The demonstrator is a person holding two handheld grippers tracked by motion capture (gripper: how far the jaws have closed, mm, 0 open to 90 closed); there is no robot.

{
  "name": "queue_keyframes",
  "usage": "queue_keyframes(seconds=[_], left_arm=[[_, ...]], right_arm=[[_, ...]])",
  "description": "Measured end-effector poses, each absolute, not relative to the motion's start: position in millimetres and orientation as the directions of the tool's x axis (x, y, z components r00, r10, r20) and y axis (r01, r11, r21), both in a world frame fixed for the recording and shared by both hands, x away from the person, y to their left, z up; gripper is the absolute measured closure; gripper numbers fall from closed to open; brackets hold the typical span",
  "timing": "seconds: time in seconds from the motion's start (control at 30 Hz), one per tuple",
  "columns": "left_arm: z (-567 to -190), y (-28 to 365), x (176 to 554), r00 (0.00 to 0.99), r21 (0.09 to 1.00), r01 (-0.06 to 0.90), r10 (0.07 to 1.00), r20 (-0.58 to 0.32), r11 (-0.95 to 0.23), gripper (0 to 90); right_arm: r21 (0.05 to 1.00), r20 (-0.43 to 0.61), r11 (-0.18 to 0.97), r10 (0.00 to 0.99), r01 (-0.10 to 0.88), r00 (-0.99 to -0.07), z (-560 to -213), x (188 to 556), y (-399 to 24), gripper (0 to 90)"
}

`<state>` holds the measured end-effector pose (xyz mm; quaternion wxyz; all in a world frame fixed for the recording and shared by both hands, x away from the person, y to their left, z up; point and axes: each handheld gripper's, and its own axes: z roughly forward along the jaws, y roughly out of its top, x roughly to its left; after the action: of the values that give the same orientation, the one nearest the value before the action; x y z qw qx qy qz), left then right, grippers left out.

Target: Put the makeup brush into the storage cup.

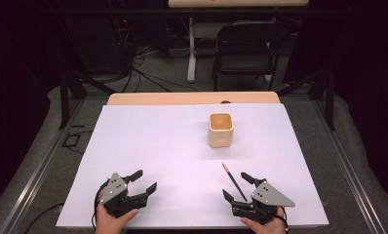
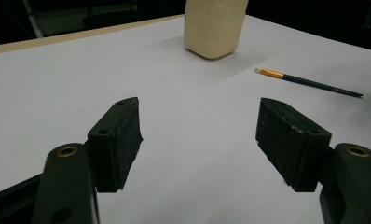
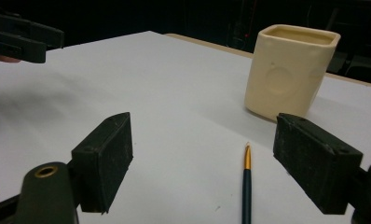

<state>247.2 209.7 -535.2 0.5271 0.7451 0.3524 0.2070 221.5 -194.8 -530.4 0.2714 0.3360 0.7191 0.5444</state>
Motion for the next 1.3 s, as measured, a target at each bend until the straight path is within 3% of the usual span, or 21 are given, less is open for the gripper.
queue_keyframes(seconds=[0.3, 1.0, 1.3], left_arm=[[-535, 208, 249, 0.675, 0.930, 0.305, 0.736, -0.058, -0.206, 30.4], [-533, 210, 246, 0.662, 0.921, 0.320, 0.748, -0.050, -0.221, 29.6], [-534, 211, 245, 0.651, 0.907, 0.355, 0.756, -0.066, -0.226, 29.5]], right_arm=[[0.962, 0.015, 0.162, 0.775, 0.221, -0.632, -531, 220, -197, 24.2], [0.936, -0.005, 0.223, 0.783, 0.272, -0.623, -529, 223, -191, 26.2], [0.897, -0.001, 0.281, 0.773, 0.342, -0.634, -524, 229, -185, 27.4]])
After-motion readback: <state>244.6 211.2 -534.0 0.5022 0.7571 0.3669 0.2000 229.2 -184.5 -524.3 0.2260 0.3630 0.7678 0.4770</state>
